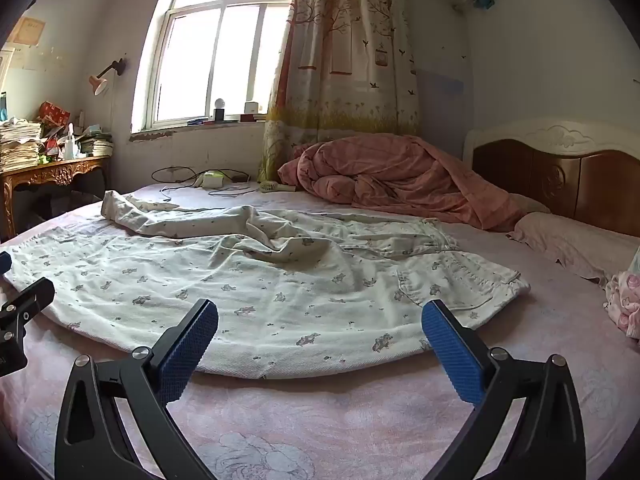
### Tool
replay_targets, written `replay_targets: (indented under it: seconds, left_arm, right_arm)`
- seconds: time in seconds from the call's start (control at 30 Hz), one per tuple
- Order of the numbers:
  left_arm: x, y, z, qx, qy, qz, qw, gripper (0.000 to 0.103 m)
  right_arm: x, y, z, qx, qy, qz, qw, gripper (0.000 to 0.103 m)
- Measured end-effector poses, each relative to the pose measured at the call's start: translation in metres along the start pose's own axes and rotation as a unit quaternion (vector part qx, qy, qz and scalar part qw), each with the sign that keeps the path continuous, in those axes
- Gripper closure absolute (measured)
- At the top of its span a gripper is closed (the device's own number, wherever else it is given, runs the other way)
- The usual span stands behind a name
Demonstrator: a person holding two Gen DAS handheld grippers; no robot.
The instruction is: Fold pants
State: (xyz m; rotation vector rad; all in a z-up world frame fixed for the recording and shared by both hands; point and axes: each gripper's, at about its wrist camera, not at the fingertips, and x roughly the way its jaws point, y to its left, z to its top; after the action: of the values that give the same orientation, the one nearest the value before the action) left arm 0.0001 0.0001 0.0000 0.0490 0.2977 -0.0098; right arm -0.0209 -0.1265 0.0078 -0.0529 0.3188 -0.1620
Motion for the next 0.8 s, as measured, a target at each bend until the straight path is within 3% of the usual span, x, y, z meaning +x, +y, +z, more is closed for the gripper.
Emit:
replay_targets:
  seconds: [0.8]
  left_arm:
    - [-0.0019, 0.0012, -0.003, 0.0, 0.004, 0.001, 1.0, 0.0]
  right_arm:
    - [0.0019, -0.0024, -0.001, -0.003, -0.004, -0.002, 1.0, 0.0]
